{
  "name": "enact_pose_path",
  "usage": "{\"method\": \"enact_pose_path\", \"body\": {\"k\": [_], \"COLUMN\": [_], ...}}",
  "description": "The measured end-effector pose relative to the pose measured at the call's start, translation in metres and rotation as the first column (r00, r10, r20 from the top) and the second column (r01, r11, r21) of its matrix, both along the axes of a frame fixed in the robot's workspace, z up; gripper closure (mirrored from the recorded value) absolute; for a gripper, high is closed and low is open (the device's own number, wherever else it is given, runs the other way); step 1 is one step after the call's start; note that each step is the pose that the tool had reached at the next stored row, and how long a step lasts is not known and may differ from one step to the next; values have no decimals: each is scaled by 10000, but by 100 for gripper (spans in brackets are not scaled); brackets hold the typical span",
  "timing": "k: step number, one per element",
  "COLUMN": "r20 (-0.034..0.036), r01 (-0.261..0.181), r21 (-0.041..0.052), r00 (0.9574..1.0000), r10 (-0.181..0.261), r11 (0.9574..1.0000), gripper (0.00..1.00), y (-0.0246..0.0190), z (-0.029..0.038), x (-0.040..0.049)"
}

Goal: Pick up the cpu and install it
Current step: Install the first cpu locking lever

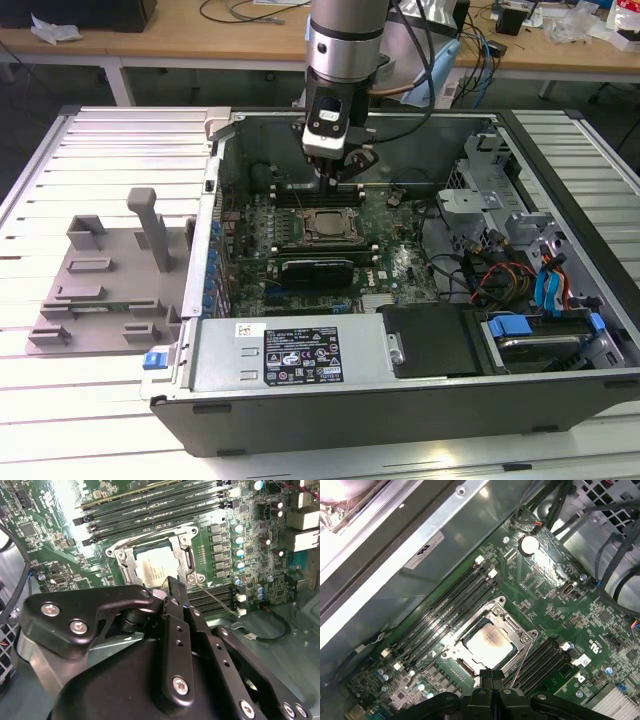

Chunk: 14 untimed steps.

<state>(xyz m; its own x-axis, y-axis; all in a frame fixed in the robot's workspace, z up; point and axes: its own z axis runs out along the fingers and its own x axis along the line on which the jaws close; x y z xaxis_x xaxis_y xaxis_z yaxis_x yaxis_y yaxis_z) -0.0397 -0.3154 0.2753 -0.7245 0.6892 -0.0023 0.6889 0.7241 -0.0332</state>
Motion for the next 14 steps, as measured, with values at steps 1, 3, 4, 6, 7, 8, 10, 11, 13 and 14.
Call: {"method": "enact_pose_path", "body": {"k": [1, 3, 4, 6, 7, 8, 10, 11, 13, 14], "r20": [0, 0, 0, 0, 0, 0, 0, 0, 0, 0], "r01": [-277, -410, -542, -752, -830, -910, -1236, -1334, -1563, -1681], "r21": [0, 0, 0, 0, 0, 0, -1, -1, -1, 0], "r00": [9996, 9992, 9985, 9972, 9965, 9959, 9923, 9911, 9877, 9858], "r10": [277, 410, 542, 752, 830, 910, 1236, 1334, 1563, 1681], "r11": [9996, 9992, 9985, 9972, 9965, 9959, 9923, 9911, 9877, 9858], "gripper": [89, 89, 89, 89, 89, 89, 89, 89, 89, 89], "y": [0, 0, 0, 0, 0, 0, 0, 0, 0, 0], "z": [0, 0, 0, 0, 0, 0, 0, 0, 0, 0], "x": [0, 0, 0, 0, 0, 0, 0, 0, 0, 0]}}
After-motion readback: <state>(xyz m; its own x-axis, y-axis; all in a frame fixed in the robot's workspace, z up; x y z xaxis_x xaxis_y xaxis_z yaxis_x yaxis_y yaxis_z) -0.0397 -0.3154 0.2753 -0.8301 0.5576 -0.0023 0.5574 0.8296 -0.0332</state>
